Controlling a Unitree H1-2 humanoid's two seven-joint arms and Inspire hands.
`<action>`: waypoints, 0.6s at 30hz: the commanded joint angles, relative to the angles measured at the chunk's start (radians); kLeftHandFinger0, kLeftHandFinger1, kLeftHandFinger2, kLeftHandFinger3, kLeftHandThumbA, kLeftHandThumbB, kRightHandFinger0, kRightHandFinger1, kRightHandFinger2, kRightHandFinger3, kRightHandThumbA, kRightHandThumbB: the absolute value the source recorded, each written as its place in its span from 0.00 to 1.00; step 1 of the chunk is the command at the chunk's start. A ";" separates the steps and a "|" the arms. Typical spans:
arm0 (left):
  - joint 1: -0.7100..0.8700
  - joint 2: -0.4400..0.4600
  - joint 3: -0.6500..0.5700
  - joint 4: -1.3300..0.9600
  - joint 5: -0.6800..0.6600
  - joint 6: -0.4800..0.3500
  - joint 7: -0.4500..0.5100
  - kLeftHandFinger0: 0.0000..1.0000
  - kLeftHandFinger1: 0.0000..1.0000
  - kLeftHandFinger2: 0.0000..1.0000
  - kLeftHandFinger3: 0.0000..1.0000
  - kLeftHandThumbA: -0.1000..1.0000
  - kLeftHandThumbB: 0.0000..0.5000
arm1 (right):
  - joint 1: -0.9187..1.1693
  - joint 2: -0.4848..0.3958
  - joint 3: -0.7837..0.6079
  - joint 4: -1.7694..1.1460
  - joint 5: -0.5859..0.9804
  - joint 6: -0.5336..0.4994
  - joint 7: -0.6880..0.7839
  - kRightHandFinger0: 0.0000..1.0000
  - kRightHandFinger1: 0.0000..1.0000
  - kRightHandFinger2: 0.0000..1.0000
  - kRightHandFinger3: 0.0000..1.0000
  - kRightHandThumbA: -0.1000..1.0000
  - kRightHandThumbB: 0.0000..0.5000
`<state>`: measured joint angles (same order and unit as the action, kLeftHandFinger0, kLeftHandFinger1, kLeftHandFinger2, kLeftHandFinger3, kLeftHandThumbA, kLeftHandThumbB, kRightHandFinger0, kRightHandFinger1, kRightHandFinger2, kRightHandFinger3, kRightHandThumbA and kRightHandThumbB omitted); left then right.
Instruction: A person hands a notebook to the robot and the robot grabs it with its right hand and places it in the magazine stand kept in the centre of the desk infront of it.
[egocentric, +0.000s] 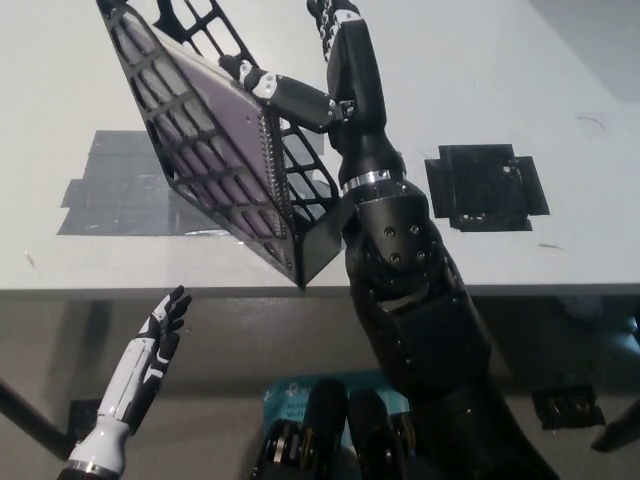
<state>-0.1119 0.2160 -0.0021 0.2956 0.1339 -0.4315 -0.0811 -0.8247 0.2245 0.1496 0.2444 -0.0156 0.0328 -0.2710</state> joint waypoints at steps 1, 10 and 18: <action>-0.031 0.016 -0.002 -0.022 0.002 -0.014 0.002 1.00 1.00 1.00 1.00 1.00 1.00 | -0.076 -0.004 -0.037 -0.127 -0.009 -0.016 0.019 1.00 1.00 1.00 1.00 0.96 0.71; -0.043 0.018 -0.005 -0.027 0.022 -0.011 0.008 1.00 1.00 1.00 1.00 1.00 1.00 | -0.052 -0.089 -0.107 -0.479 0.015 0.067 0.053 1.00 1.00 1.00 1.00 0.98 0.62; -0.027 0.012 -0.013 -0.024 0.019 -0.006 -0.002 1.00 1.00 1.00 1.00 1.00 1.00 | 0.141 -0.251 -0.126 -0.848 0.067 0.154 0.139 1.00 1.00 1.00 1.00 0.92 0.64</action>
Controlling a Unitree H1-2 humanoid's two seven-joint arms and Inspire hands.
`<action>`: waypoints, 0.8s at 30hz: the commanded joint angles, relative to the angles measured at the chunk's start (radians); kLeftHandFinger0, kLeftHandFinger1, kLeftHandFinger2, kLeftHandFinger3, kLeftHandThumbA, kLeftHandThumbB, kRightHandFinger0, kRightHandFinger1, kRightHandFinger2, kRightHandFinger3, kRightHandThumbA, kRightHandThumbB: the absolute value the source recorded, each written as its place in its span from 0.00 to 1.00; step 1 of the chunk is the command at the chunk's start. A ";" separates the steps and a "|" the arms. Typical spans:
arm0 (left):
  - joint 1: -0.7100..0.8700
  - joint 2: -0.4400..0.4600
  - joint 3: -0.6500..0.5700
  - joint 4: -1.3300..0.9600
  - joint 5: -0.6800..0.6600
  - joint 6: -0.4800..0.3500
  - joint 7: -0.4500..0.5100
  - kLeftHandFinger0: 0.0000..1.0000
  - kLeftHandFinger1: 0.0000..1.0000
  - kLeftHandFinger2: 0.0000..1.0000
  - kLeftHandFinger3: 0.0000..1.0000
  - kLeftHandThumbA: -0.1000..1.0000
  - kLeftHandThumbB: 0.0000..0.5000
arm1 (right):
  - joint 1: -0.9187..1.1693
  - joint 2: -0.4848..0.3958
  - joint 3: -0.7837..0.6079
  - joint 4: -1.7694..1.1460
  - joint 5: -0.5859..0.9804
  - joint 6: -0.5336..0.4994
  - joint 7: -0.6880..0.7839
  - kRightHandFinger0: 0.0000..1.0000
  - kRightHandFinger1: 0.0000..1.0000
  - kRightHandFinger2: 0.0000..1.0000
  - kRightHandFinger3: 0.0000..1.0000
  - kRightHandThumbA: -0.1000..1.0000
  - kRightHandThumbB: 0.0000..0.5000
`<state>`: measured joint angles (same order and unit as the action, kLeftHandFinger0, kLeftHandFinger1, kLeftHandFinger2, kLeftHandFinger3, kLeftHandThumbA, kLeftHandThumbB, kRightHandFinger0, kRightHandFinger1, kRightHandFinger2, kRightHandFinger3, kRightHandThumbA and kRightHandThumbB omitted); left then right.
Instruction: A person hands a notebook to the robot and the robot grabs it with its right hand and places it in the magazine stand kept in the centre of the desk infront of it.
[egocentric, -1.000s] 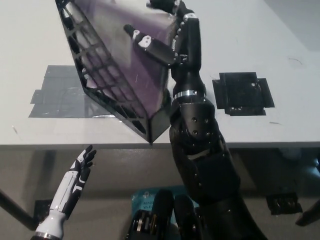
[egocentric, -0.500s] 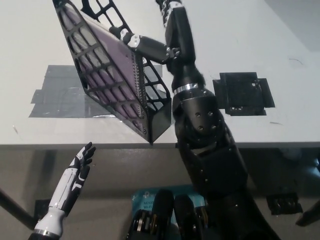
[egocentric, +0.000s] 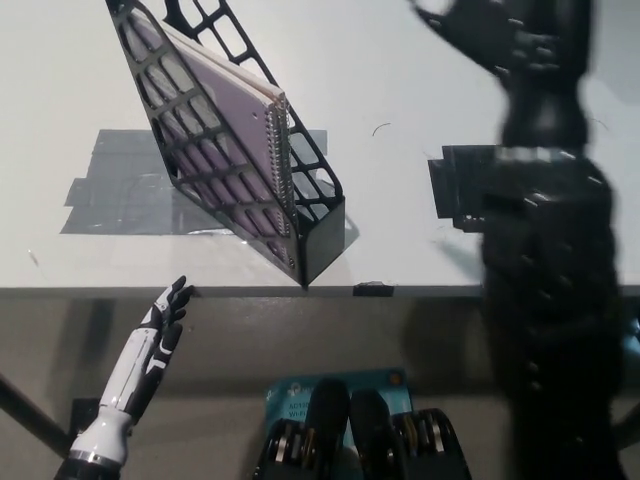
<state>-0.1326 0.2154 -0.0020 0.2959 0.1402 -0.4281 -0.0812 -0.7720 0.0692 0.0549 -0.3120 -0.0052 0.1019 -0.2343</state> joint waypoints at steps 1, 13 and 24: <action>-0.003 0.013 -0.015 -0.023 0.015 -0.013 -0.003 1.00 1.00 1.00 1.00 1.00 1.00 | 0.130 -0.112 -0.033 -0.330 0.069 0.097 0.108 1.00 1.00 1.00 1.00 0.92 0.63; 0.072 0.002 -0.041 -0.006 -0.021 -0.042 -0.021 1.00 1.00 1.00 1.00 1.00 1.00 | 0.670 -0.267 0.046 -0.264 0.047 -0.056 0.208 1.00 1.00 1.00 1.00 0.87 0.33; 0.116 0.000 -0.061 0.004 -0.055 -0.042 -0.039 1.00 1.00 1.00 1.00 1.00 1.00 | 0.891 -0.265 0.063 0.055 0.103 -0.188 0.286 1.00 1.00 1.00 1.00 0.89 0.24</action>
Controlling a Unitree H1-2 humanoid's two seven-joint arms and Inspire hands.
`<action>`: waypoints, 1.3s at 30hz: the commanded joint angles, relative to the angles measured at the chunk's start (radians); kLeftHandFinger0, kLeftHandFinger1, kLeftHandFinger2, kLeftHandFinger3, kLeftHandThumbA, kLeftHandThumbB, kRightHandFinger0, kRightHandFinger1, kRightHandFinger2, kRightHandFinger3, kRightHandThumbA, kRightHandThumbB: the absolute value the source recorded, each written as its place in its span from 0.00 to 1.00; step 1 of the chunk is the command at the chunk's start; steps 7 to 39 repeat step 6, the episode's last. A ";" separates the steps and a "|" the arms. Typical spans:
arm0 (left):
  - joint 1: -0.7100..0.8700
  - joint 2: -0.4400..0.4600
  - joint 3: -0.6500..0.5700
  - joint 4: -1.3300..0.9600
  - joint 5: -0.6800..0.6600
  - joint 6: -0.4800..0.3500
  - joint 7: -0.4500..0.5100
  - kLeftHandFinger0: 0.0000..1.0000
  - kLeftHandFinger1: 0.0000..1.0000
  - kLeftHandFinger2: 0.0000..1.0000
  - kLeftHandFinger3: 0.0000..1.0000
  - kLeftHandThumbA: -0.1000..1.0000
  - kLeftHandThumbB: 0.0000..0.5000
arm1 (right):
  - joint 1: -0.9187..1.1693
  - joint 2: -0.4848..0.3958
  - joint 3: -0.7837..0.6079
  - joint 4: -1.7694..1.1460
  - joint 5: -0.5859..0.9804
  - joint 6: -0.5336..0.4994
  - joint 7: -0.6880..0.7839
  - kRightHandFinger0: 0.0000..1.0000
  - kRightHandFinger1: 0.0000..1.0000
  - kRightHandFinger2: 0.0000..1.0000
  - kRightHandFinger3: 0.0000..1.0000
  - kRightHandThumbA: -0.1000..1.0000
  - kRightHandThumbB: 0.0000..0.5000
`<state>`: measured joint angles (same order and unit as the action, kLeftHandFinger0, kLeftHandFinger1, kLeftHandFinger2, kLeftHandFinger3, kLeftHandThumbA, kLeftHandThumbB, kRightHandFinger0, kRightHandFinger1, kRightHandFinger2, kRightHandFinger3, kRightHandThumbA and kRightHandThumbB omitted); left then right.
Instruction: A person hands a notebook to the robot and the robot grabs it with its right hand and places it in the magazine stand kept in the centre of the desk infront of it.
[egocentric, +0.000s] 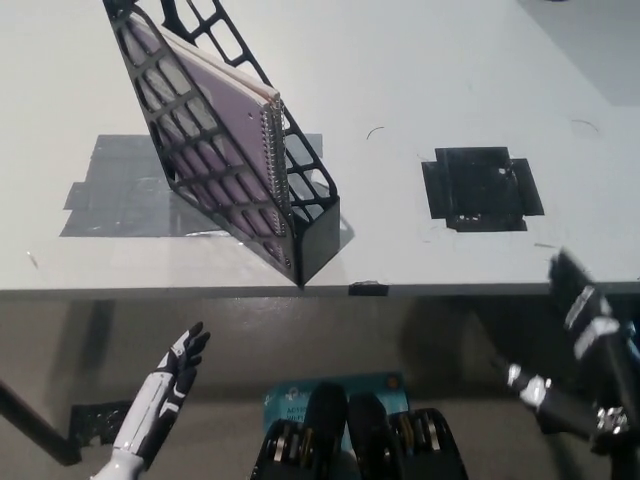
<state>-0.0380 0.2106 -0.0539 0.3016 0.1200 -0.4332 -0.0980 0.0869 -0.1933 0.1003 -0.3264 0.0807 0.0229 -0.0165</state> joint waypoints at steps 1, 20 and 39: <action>0.025 0.004 -0.010 -0.001 -0.033 -0.037 -0.020 1.00 1.00 1.00 1.00 1.00 1.00 | 0.035 -0.001 0.021 0.083 0.018 -0.110 0.075 1.00 1.00 1.00 1.00 0.89 0.21; 0.059 0.002 -0.015 -0.005 -0.046 -0.037 -0.021 1.00 1.00 1.00 1.00 1.00 1.00 | 0.056 0.001 0.047 0.143 -0.003 -0.066 0.098 1.00 1.00 1.00 1.00 0.92 0.26; 0.059 0.002 -0.015 -0.005 -0.046 -0.037 -0.021 1.00 1.00 1.00 1.00 1.00 1.00 | 0.056 0.001 0.047 0.143 -0.003 -0.066 0.098 1.00 1.00 1.00 1.00 0.92 0.26</action>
